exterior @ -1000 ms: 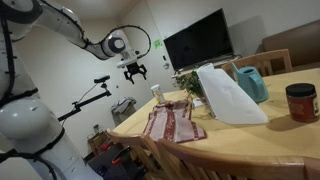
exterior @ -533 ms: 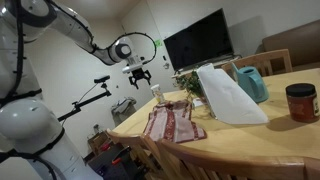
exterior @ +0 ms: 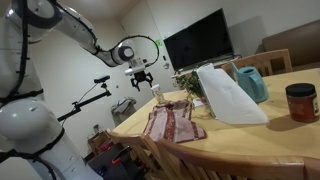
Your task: Straighten the red cloth
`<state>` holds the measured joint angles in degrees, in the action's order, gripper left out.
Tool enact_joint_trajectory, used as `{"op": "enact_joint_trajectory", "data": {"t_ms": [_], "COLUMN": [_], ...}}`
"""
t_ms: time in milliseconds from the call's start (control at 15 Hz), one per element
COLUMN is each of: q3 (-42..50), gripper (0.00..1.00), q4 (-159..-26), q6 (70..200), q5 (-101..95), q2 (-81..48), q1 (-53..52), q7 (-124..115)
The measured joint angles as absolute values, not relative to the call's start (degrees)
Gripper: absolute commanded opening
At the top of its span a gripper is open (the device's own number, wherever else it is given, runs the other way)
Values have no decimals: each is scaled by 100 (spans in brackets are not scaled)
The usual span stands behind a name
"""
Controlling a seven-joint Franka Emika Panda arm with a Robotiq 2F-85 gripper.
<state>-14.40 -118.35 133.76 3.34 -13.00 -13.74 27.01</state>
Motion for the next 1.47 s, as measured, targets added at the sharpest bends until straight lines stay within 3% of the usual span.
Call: {"op": "enact_joint_trajectory", "data": {"t_ms": [400,533,600,667,800,1200,1267,1333,1467], "q3": [-1631,-1705,-1738,-1772,-1836,-1865,-1866,-1866,-1869], "gripper": [100,72,66,83,67,66,41,41,26], "q4": [-11371,-11073,-10923,-10772,-10518,-10348,-10344,-10344,-10344], "q6": [14366,14518,14592,14656,14759,14771,14771,14771,14770], "q5": [658,657,657,656,649,648,648,648,614], "q2": [-2564,-2958,-3136,-3300,-3565,-3701,-3701,-3701,-3718], "q1": [-1029,-944,-918,-900,-882,-880,-880,-880,-879], "q7": [3464,3468,3468,3468,3468,3468,3468,3468,3450]}}
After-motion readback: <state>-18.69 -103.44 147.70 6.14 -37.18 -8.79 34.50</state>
